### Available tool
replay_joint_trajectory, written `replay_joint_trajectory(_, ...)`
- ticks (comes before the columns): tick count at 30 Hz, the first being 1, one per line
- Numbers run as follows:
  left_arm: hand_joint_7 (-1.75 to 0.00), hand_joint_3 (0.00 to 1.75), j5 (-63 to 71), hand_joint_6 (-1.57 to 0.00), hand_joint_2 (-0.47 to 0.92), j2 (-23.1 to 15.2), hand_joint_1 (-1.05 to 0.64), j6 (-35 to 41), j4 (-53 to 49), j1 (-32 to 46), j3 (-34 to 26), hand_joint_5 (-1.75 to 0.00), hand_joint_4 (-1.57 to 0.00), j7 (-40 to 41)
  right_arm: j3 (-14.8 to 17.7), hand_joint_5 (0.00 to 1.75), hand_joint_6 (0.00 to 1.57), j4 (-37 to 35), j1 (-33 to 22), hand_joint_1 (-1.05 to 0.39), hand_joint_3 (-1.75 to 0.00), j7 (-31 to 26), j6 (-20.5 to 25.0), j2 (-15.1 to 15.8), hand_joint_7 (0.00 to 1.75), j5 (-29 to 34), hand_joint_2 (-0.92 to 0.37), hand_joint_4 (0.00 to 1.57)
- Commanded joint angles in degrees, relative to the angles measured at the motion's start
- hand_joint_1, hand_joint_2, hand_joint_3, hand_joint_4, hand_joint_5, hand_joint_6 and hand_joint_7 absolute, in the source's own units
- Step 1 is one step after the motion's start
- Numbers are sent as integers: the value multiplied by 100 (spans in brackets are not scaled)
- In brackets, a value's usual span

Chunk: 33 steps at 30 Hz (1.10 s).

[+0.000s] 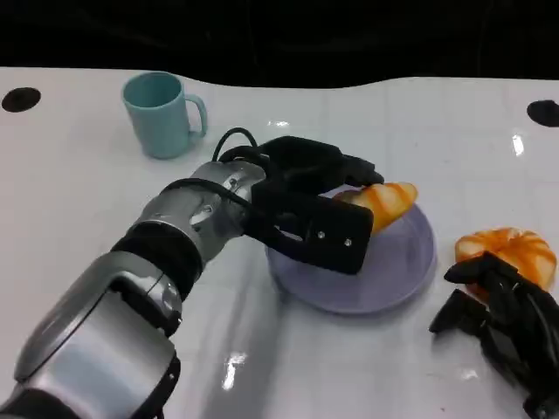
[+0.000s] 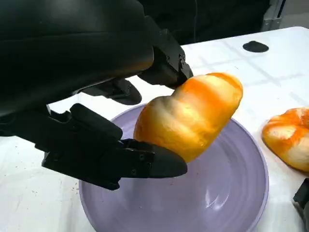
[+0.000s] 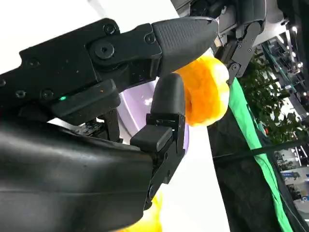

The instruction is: Grasp the bread from the table and place it into the plate.

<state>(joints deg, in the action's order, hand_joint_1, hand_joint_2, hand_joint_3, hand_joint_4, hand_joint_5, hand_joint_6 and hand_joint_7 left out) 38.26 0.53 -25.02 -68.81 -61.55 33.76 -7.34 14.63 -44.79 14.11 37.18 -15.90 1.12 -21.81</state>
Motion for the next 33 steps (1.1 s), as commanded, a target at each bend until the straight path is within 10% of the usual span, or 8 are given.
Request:
replay_joint_trajectory(1, -4, 38, 23, -42, 92, -78, -66, 15, 46, -177, 11, -15, -37, -65, -6, 156, 64, -78, -66, -57, -21, -43, 12, 61, 121, 54, -92, 68)
replay_joint_trajectory(17, -3, 38, 24, -43, 92, -79, -67, 18, 46, -178, 12, -13, -38, -68, -4, 156, 64, -73, -66, -57, -21, -46, 22, 58, 121, 49, -92, 68)
replay_joint_trajectory(18, -3, 39, -584, -44, 92, -507, -71, -423, 463, 203, -476, -13, -39, -316, 8, 156, 64, -38, -66, -56, -21, -20, 109, 84, 122, 13, -92, 67)
replay_joint_trajectory(21, -6, 45, -1562, -48, 92, -1172, -85, -1047, 1254, 856, -1262, -24, -40, -824, 28, 155, 61, 21, -67, -55, -22, 22, 249, 125, 123, -38, -92, 64)
replay_joint_trajectory(33, -5, 44, -2131, -46, 92, -1281, -85, -955, 2008, 1402, -1652, -85, -11, -1253, 81, 156, 59, 3, -63, -55, -19, 55, 237, 108, 124, -70, -92, 65)
